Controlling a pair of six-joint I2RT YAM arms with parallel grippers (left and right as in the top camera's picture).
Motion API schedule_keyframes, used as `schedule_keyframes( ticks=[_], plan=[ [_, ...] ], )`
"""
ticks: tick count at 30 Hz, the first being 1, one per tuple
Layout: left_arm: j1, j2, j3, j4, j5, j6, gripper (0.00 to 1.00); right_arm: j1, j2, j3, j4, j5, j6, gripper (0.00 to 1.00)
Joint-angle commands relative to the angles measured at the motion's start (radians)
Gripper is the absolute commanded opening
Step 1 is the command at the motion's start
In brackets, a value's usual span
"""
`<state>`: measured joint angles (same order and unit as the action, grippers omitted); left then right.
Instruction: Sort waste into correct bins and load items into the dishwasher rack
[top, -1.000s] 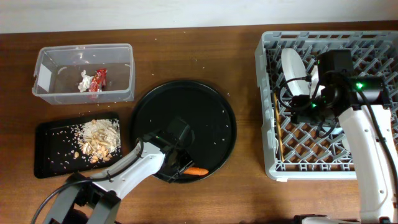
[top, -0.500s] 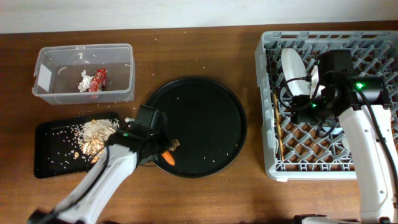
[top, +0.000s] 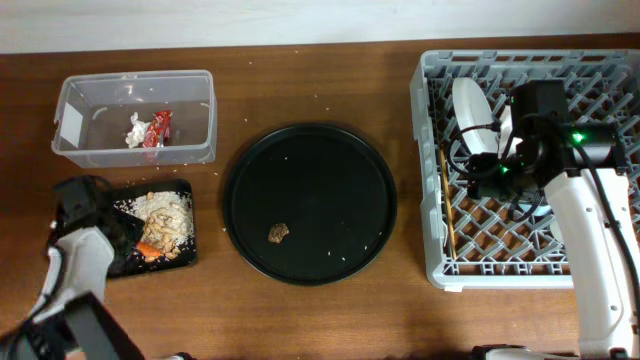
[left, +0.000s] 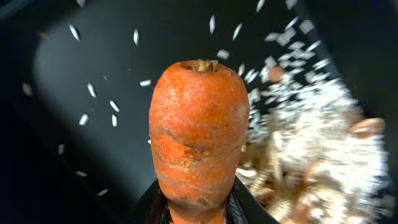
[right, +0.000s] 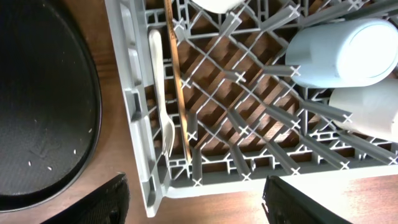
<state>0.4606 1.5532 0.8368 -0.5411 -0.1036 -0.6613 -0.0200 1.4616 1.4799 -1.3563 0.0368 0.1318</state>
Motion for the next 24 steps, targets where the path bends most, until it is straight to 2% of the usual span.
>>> schedule_keyframes(
  ticks=[1, 3, 4, 6, 9, 11, 13, 15, 17, 20, 21, 22, 24],
  plan=[
    [0.003, 0.036, 0.017, 0.005, 0.013, 0.016, 0.39, -0.008, 0.001, 0.0, 0.002, 0.001, 0.004, 0.72],
    [0.003, 0.034, 0.017, -0.005, 0.044, 0.016, 0.64, -0.008, 0.001, 0.0, 0.002, 0.001, 0.004, 0.72],
    [0.003, 0.015, 0.046, -0.025, 0.109, 0.033, 0.69, -0.008, 0.001, 0.0, 0.002, 0.001, 0.004, 0.72],
    [-0.009, -0.04, 0.117, -0.103, 0.12, 0.06, 0.71, -0.008, 0.001, 0.0, 0.002, 0.001, 0.004, 0.72],
    [-0.145, -0.152, 0.168, -0.147, 0.225, 0.119, 0.71, -0.008, 0.001, 0.0, 0.003, 0.001, 0.004, 0.72],
    [-0.365, -0.138, 0.166, -0.15, 0.277, 0.178, 0.72, -0.008, 0.001, 0.0, 0.003, 0.001, 0.004, 0.72],
    [-0.64, -0.033, 0.166, -0.084, 0.276, 0.26, 0.72, -0.008, 0.001, 0.0, 0.003, 0.001, 0.004, 0.72],
    [-0.779, 0.093, 0.166, -0.076, 0.276, 0.274, 0.72, -0.008, 0.001, 0.0, 0.003, 0.001, 0.004, 0.72],
    [-0.825, 0.19, 0.166, -0.072, 0.272, 0.274, 0.73, -0.008, 0.001, 0.0, 0.003, 0.001, 0.004, 0.72],
    [-0.825, 0.245, 0.166, -0.072, 0.245, 0.274, 0.73, -0.008, 0.001, 0.0, 0.002, 0.001, 0.004, 0.72],
    [-0.826, 0.263, 0.166, -0.073, 0.246, 0.274, 0.72, -0.008, 0.001, 0.0, 0.002, 0.001, 0.004, 0.72],
    [-0.826, 0.273, 0.166, -0.076, 0.246, 0.274, 0.68, -0.008, 0.001, 0.0, 0.002, 0.001, 0.004, 0.72],
    [-0.826, 0.276, 0.166, -0.09, 0.246, 0.274, 0.34, -0.008, 0.001, 0.0, 0.002, 0.001, 0.004, 0.72]
  ],
)
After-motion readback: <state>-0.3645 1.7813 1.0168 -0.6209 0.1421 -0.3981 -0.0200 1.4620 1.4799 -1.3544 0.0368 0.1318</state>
